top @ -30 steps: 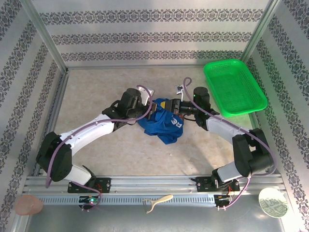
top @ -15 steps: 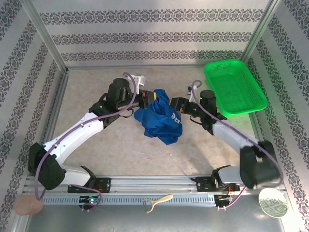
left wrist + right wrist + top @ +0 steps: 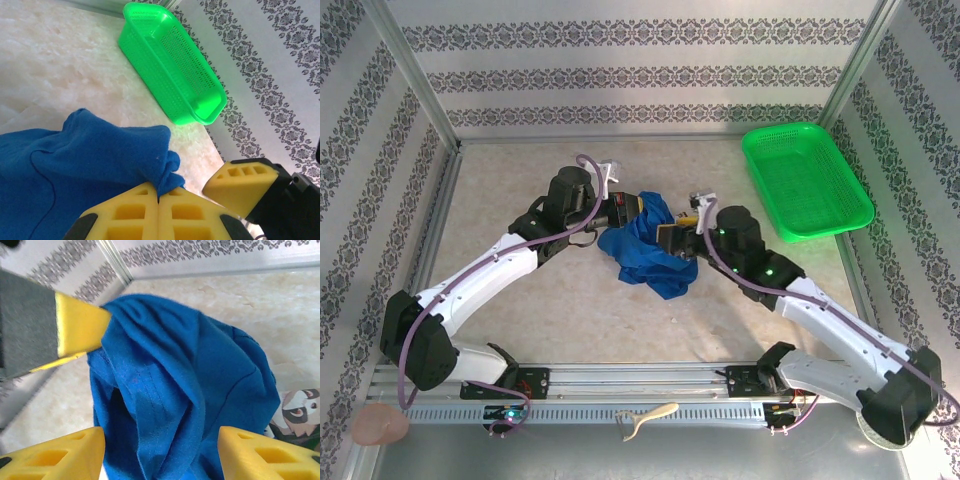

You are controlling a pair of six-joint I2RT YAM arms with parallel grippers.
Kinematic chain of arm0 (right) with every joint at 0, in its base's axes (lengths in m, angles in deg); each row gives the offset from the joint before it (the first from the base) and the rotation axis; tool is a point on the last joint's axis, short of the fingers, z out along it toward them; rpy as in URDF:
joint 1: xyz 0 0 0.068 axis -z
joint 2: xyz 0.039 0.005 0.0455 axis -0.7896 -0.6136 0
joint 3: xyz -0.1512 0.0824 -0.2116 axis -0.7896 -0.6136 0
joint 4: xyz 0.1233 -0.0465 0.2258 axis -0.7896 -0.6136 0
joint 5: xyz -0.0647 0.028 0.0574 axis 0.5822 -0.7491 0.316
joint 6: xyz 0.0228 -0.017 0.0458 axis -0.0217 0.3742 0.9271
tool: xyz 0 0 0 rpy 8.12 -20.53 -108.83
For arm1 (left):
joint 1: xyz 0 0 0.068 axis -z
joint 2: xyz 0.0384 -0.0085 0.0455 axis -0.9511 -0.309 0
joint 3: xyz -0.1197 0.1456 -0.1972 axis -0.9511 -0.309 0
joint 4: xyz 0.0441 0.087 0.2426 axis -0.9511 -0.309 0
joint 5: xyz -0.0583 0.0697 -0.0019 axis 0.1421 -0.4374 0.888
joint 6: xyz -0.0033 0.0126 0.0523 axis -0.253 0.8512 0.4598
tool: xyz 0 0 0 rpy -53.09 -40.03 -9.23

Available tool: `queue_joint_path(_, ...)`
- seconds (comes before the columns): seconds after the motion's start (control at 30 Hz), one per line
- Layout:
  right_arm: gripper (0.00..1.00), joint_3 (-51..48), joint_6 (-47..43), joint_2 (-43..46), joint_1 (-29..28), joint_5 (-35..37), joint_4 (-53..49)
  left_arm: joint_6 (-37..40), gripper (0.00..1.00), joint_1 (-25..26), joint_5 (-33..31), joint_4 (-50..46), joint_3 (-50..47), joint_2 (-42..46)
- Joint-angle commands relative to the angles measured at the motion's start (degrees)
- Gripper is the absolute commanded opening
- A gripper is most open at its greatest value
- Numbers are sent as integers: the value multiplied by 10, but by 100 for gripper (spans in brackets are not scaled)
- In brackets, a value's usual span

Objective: Fold the inside-out t-shirt

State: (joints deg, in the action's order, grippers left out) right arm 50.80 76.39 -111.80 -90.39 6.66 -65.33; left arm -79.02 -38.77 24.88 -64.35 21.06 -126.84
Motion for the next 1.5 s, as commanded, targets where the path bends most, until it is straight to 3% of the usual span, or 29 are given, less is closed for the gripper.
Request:
queue_joint_path(0.0, 60, 39, -62, -28, -40, 133, -55, -7, 0, -7, 12, 29, 9, -6)
queue_joint_path(0.2, 56, 76, -75, -90, -60, 171, -77, -6, 0, -7, 16, 29, 13, -9)
queue_joint_path(0.27, 38, 81, -75, -103, -61, 174, -79, -6, 0, -7, 16, 30, 13, -9)
queue_joint_path(0.37, 0, 99, -79, -110, -51, 163, -89, -6, 0, -8, 12, 28, 10, -12)
queue_joint_path(0.47, 0, 125, -78, -96, -24, 109, -101, 0, 0, -16, 5, 29, 3, -19)
queue_joint_path(0.53, 0, 146, -61, -82, 14, 29, -104, 14, 0, -28, -7, 27, -7, -27)
queue_joint_path(0.57, 0, 156, -50, -76, 33, -11, -103, 15, 9, -34, -10, 29, -12, -32)
queue_joint_path(0.63, 0, 169, -13, -64, 77, -120, -80, 11, 47, -59, -2, 41, -25, -42)
queue_joint_path(0.67, 0, 170, 8, -61, 96, -164, -61, 8, 59, -68, -1, 47, -31, -45)
queue_joint_path(0.73, 0, 171, 48, -62, 127, -235, -24, 5, 73, -83, 9, 61, -42, -43)
queue_joint_path(0.8, 0, 167, 67, -66, 140, -268, 1, 5, 79, -85, 9, 70, -49, -32)
queue_joint_path(0.93, 0, 145, 99, -74, 156, -309, 61, -4, 84, -85, 24, 77, -59, -1)
queue_joint_path(1.13, 0, 133, 104, -94, 158, -313, 73, -5, 88, -83, 46, 83, -77, 37)
queue_joint_path(1.3, 0, 111, 103, -88, 156, -278, 35, -18, 90, -79, 70, 136, -85, 19)
queue_joint_path(1.47, 0, 77, 110, -72, 135, -213, 11, -37, 90, -74, 120, 186, -72, -59)
